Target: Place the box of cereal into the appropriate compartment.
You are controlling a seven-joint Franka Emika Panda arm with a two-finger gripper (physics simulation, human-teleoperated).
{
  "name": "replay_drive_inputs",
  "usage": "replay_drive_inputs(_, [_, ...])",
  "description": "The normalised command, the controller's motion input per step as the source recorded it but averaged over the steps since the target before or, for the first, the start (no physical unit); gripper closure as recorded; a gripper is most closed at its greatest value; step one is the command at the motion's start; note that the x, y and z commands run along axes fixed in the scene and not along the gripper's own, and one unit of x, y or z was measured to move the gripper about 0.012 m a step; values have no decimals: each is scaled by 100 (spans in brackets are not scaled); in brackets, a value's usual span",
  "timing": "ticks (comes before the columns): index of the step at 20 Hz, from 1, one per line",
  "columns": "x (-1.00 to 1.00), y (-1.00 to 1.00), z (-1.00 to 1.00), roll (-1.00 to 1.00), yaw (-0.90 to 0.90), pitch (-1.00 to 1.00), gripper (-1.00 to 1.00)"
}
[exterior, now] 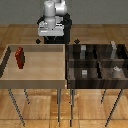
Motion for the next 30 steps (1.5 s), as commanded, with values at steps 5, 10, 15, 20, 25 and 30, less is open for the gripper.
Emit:
replay_drive_inputs(5, [0, 0, 0, 0, 0, 0, -100])
replay_drive_inputs(10, [0, -60, 0, 0, 0, 0, -100])
replay_drive_inputs(15, [0, -100, 0, 0, 0, 0, -100])
replay_drive_inputs(20, [0, -100, 0, 0, 0, 0, -100])
replay_drive_inputs(25, [0, -100, 0, 0, 0, 0, -100])
replay_drive_inputs(30, [40, -40, 0, 0, 0, 0, -100])
